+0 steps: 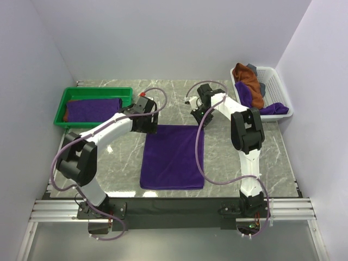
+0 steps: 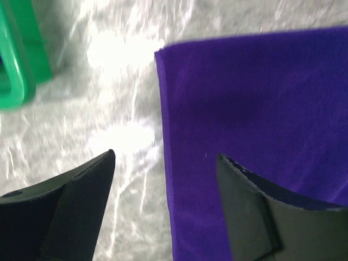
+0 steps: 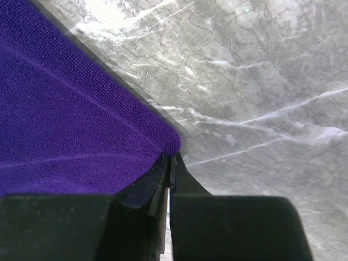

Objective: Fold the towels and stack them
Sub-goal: Fold the towel

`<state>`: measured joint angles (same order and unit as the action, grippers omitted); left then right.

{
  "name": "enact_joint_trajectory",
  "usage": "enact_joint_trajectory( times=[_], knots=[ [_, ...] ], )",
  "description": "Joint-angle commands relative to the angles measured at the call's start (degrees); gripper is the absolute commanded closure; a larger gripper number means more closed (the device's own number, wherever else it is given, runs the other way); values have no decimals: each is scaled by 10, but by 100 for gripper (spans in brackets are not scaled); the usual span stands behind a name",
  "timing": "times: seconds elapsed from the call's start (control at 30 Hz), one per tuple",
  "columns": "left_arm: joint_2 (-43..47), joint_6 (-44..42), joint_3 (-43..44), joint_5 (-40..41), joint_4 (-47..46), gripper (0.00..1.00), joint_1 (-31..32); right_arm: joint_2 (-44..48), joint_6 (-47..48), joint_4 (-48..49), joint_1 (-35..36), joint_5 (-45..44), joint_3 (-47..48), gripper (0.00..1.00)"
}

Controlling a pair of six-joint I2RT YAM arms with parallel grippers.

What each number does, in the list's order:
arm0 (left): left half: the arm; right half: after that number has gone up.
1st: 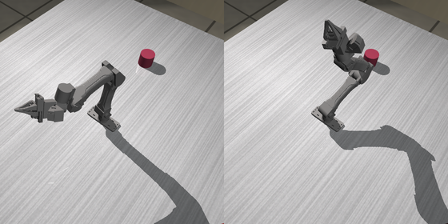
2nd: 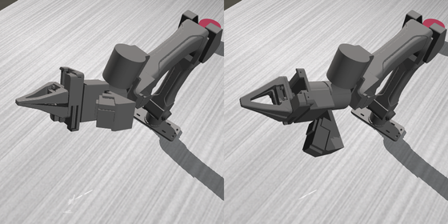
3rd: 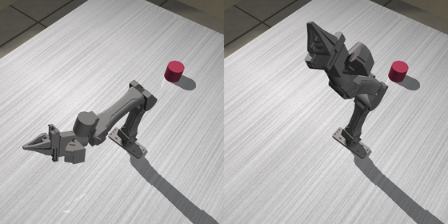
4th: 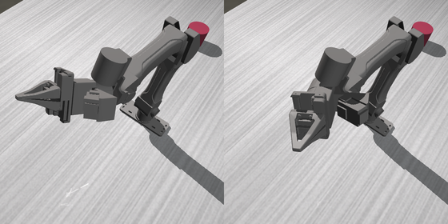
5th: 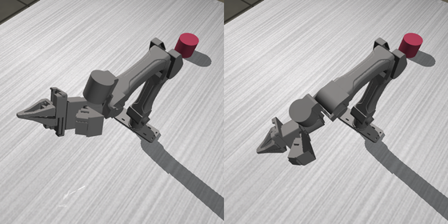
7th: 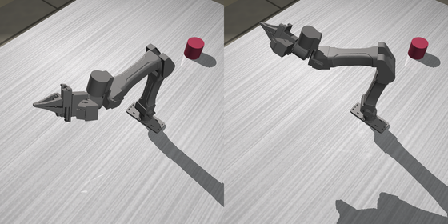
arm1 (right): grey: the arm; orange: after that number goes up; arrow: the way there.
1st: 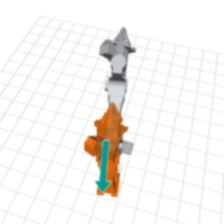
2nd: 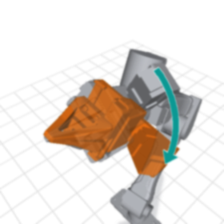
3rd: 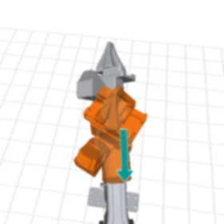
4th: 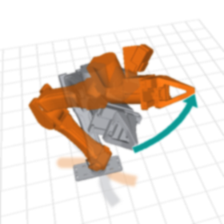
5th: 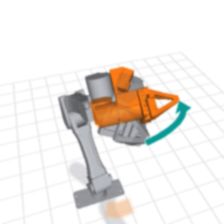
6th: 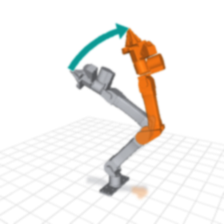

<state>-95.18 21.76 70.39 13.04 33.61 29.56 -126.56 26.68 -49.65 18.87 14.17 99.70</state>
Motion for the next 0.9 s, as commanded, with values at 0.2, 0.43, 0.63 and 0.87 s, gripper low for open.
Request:
enact_joint_trajectory(
  times=[0.2, 0.43, 0.63, 0.87],
  knots=[
    [-95, -186, 97, -52, -49, 19, -36, 18, 0, 16, 13, -21, -35, 100],
    [-178, -253, 184, -158, -11, 40, -74, 29, 0, 26, 18, -38, -53, 100],
    [-231, -270, 228, -173, 11, 41, -75, 37, 0, 30, 19, -49, -64, 100],
    [-264, -275, 251, -180, 35, 46, -75, 35, -1, 30, 19, -51, -65, 100]
  ],
)
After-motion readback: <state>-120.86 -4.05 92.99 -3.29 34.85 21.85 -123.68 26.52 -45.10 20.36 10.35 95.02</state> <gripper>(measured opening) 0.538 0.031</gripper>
